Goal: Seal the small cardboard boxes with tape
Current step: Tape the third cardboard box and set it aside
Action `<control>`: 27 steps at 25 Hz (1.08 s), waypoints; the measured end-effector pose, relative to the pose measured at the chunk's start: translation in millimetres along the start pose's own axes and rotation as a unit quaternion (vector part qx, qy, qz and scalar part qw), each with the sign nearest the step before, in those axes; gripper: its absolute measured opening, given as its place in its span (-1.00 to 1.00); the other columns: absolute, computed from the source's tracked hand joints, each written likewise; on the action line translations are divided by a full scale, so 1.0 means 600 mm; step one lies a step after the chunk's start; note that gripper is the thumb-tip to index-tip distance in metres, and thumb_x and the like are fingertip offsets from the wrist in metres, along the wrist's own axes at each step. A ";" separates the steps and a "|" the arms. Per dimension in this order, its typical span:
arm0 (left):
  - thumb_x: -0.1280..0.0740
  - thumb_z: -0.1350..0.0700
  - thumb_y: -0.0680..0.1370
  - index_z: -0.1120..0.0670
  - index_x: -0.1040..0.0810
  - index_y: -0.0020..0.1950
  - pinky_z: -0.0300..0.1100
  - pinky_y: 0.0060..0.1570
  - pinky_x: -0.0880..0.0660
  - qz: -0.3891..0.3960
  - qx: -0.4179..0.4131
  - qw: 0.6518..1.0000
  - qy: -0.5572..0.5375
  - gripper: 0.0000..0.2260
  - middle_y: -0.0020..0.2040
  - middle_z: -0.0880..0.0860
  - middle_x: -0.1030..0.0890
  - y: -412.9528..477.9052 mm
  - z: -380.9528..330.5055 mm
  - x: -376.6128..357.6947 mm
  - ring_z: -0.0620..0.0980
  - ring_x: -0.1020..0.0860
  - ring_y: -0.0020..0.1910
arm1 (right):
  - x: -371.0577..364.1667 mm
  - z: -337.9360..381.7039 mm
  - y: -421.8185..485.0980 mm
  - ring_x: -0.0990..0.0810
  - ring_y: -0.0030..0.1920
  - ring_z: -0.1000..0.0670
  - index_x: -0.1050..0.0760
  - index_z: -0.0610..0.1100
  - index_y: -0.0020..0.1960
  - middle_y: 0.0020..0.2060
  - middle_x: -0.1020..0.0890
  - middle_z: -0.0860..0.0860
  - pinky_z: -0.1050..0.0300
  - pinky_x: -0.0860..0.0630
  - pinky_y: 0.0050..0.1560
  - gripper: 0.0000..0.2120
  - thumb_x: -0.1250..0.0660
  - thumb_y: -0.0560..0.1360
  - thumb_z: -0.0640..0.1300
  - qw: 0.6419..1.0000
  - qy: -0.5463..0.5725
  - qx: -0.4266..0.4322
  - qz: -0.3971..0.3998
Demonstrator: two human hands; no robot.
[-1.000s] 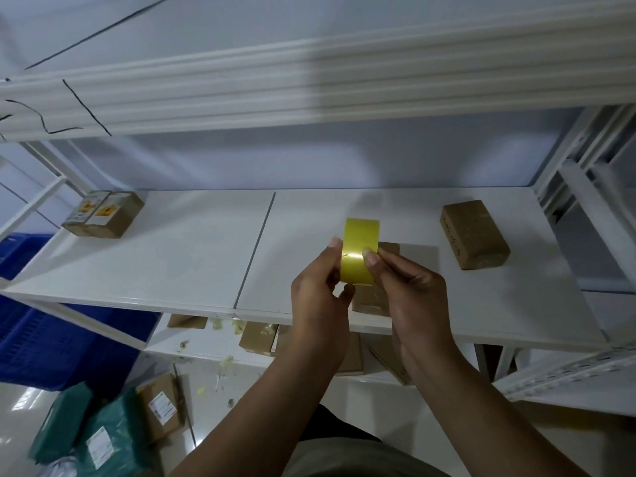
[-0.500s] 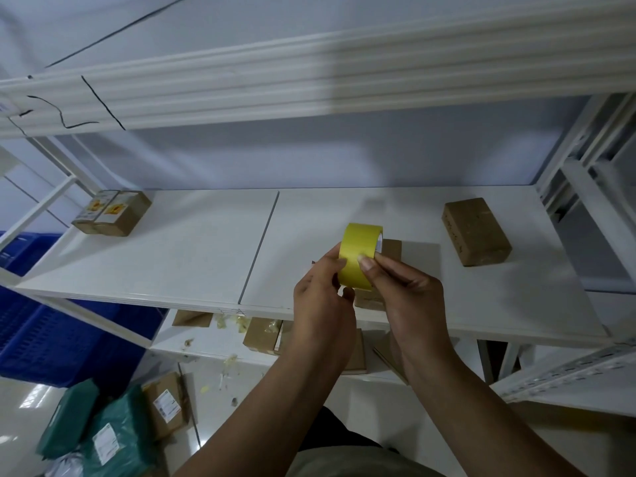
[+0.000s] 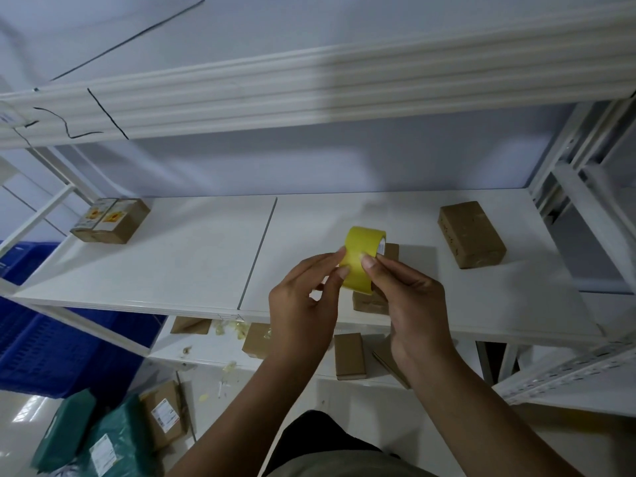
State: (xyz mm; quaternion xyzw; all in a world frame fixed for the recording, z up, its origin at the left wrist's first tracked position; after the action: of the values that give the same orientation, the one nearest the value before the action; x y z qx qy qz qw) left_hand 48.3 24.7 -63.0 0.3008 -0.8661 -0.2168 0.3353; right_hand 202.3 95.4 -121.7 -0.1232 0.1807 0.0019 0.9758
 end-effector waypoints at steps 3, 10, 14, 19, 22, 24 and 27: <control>-0.53 0.20 0.58 0.09 -0.78 0.08 -0.35 -0.12 -0.60 -0.026 -0.033 0.999 0.025 -0.90 0.03 -0.05 -0.78 0.006 -0.001 0.006 -0.18 -0.69 -0.02 | -0.003 -0.002 -0.001 -0.77 0.04 -0.06 -0.80 -0.03 -0.03 -0.08 -0.80 0.00 0.18 -0.68 -0.07 -0.85 -0.63 0.40 -0.11 1.000 0.009 -0.004 -0.001; -0.31 0.27 0.67 0.14 -0.61 -0.02 -0.13 -0.13 -0.48 0.031 -0.054 0.992 0.110 -0.88 -0.06 0.02 -0.63 0.034 0.002 -0.008 -0.01 -0.53 -0.10 | -0.014 -0.002 -0.003 -0.73 -0.13 0.20 -0.79 0.16 -0.18 -0.16 -0.80 0.10 0.40 -0.58 -0.24 -0.81 -0.63 0.40 -0.15 0.999 -0.026 0.005 0.017; -0.14 0.33 0.57 0.19 -0.56 -0.06 -0.04 -0.15 -0.34 0.048 -0.123 0.967 0.219 -0.79 -0.12 0.12 -0.58 0.027 -0.019 -0.029 0.12 -0.47 -0.15 | -0.001 -0.020 -0.004 -0.76 -0.01 -0.01 -0.80 0.00 -0.15 -0.11 -0.80 -0.03 0.08 -0.70 0.00 -0.90 -0.62 0.40 -0.19 0.998 0.016 -0.047 -0.024; -0.18 0.20 0.68 0.13 -0.55 0.05 0.02 -0.10 -0.48 0.046 -0.104 0.980 0.162 -0.84 -0.01 0.07 -0.58 -0.004 -0.016 -0.037 0.06 -0.51 -0.05 | 0.002 -0.043 -0.010 -0.79 0.00 -0.10 -0.76 -0.17 -0.03 -0.05 -0.80 -0.12 0.01 -0.68 0.11 -0.88 -0.58 0.43 -0.23 0.987 0.101 -0.126 -0.028; -0.39 0.05 0.66 0.09 -0.63 0.29 -0.09 0.05 -0.57 0.020 -0.034 0.996 0.083 -0.77 0.14 0.02 -0.63 0.000 0.004 -0.019 -0.01 -0.60 0.08 | 0.000 -0.038 -0.004 -0.79 0.03 -0.11 -0.76 -0.19 -0.01 -0.02 -0.79 -0.13 -0.03 -0.65 0.18 -0.82 -0.59 0.39 -0.23 0.987 0.101 -0.127 -0.017; -0.50 0.11 0.60 0.11 -0.72 0.28 -0.05 0.07 -0.61 0.025 -0.039 0.996 0.074 -0.74 0.13 0.06 -0.71 0.008 0.007 -0.019 0.04 -0.65 0.10 | -0.004 -0.033 -0.001 -0.78 0.06 -0.12 -0.76 -0.19 0.03 0.01 -0.79 -0.13 -0.05 -0.63 0.23 -0.73 -0.60 0.33 -0.19 0.988 0.093 -0.122 0.006; -0.59 0.21 0.51 0.15 -0.79 0.12 -0.15 0.03 -0.63 -0.006 -0.049 0.998 0.032 -0.81 0.03 0.07 -0.75 0.016 0.003 -0.009 0.01 -0.70 0.00 | -0.003 -0.026 0.009 -0.77 0.08 -0.15 -0.75 -0.20 0.08 0.04 -0.78 -0.14 -0.09 -0.62 0.27 -0.55 -0.61 0.21 -0.10 0.990 0.082 -0.111 0.038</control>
State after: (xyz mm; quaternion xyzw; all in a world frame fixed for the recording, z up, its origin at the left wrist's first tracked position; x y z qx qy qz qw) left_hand 46.7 35.4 -61.4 0.2959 -0.8414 -0.2513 0.3759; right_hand 194.8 96.8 -136.5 -0.2233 0.2631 0.0493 0.9373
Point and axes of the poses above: each hand's wrist, its own y-axis towards the middle knuckle, its own x-axis out of the back of the hand, z = x × y, the point moved 8 cm from there along y, towards the middle knuckle
